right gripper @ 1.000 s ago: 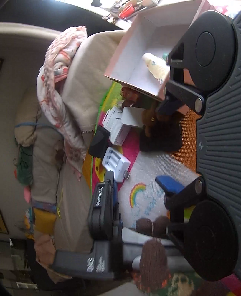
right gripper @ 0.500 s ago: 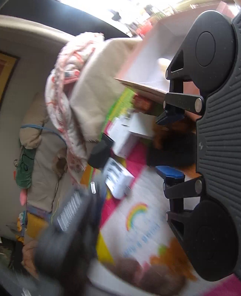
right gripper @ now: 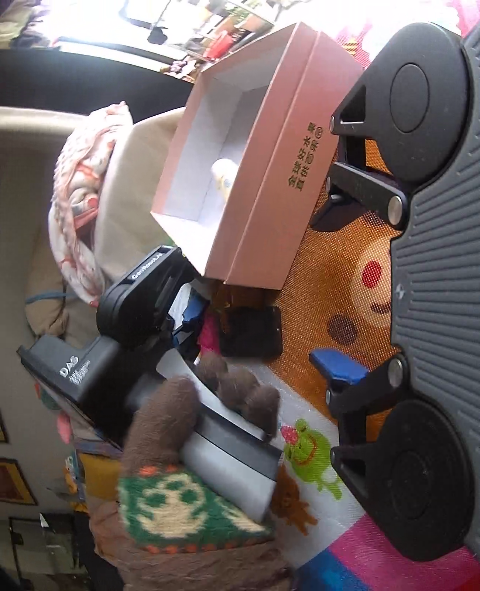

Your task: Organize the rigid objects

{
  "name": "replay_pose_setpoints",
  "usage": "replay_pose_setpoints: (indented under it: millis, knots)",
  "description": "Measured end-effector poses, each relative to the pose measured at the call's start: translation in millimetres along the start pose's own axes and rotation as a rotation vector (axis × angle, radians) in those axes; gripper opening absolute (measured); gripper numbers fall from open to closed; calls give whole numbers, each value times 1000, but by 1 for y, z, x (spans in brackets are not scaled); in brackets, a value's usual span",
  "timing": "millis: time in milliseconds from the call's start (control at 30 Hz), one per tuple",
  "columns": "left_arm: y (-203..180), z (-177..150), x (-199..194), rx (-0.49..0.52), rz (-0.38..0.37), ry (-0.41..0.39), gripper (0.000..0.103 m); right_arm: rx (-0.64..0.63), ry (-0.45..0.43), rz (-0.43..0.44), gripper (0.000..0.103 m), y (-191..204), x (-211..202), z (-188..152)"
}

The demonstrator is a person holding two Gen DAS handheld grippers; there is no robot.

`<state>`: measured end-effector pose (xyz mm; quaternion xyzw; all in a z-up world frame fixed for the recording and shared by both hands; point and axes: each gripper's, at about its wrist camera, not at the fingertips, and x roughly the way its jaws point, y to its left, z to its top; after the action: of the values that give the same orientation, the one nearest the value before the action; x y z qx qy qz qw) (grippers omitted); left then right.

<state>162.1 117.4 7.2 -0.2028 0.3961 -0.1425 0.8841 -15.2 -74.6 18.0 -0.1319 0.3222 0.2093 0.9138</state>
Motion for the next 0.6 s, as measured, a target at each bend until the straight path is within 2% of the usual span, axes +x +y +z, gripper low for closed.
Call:
replay_pose_setpoints:
  millis: [67,233,433,533,600]
  knots:
    - [10,-10,-11,-25,-43,10,24,4,-9,8,71,-2,-2,-1]
    - [30,-42,-54,-29,-83,13,24,-47,24,68,71,5,5,3]
    - [66,-75,-112,-93,-44,-44,24,-82,59,142,71,27,32,26]
    - [79,-86,-131,-120,-35,-58,24,-106,42,142,72,41,41,33]
    - [78,-94,-138,-102,-41,-55,24,-91,33,118,71,42,46,36]
